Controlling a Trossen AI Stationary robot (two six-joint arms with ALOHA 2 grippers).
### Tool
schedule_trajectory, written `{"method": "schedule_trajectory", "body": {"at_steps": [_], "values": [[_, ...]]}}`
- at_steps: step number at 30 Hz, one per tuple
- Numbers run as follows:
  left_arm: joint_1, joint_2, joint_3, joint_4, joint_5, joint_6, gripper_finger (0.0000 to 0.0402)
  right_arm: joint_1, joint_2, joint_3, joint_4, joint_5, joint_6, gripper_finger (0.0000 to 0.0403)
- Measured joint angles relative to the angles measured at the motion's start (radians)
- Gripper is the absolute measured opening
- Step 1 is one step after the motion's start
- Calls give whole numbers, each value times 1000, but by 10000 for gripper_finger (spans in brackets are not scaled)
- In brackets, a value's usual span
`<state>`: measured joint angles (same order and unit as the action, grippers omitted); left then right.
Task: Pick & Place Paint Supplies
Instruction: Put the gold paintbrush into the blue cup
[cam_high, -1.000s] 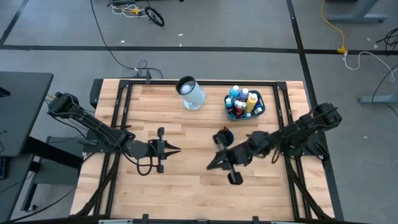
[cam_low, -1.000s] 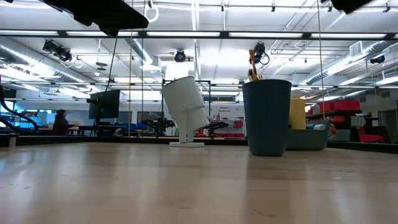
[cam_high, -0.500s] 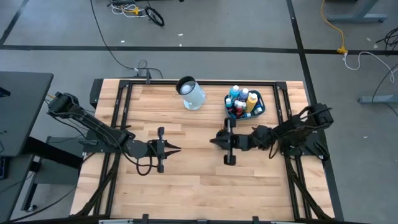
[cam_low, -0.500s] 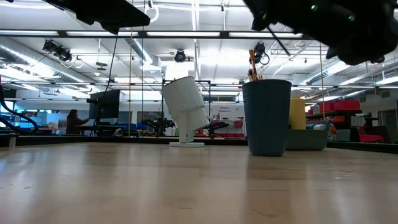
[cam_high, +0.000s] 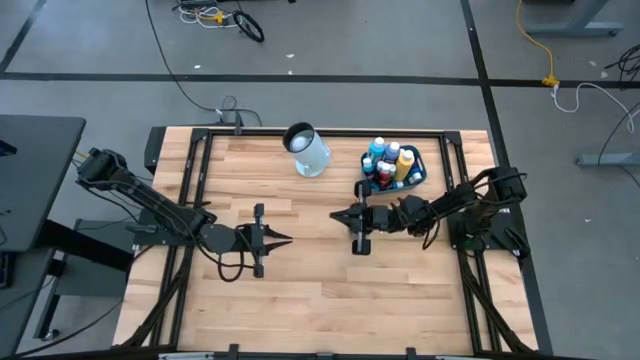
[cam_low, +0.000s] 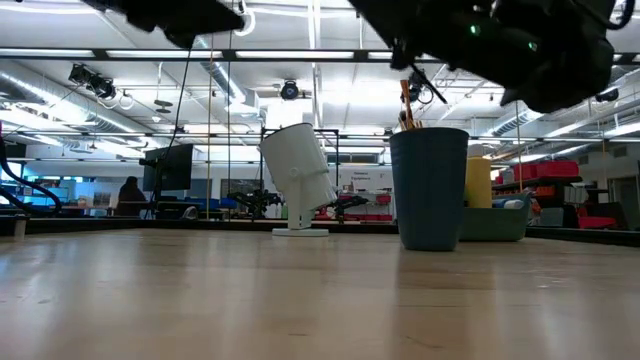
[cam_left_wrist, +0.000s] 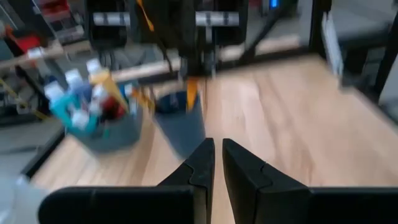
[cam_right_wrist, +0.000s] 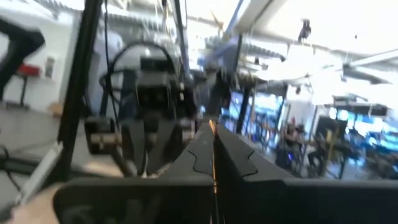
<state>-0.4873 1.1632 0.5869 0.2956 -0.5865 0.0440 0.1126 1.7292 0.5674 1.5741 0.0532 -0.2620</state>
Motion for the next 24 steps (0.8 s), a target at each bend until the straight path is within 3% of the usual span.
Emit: {"method": "schedule_trajectory", "body": {"at_steps": [3, 9, 13, 19, 24], "values": [[14, 25, 0, 139, 8, 44, 41, 1, -11, 55, -1, -18, 9, 0], [95, 86, 2, 370, 126, 129, 41, 2, -14, 178, -4, -73, 34, 3], [152, 97, 23, 374, 143, 113, 48, 2, -13, 246, -5, -146, 94, 3], [228, 100, 86, 378, 329, 86, 96, 3, -14, 334, -46, -199, 129, 4], [258, 100, 135, 378, 328, 109, 143, 2, -14, 392, -126, -202, 126, 5]]}}
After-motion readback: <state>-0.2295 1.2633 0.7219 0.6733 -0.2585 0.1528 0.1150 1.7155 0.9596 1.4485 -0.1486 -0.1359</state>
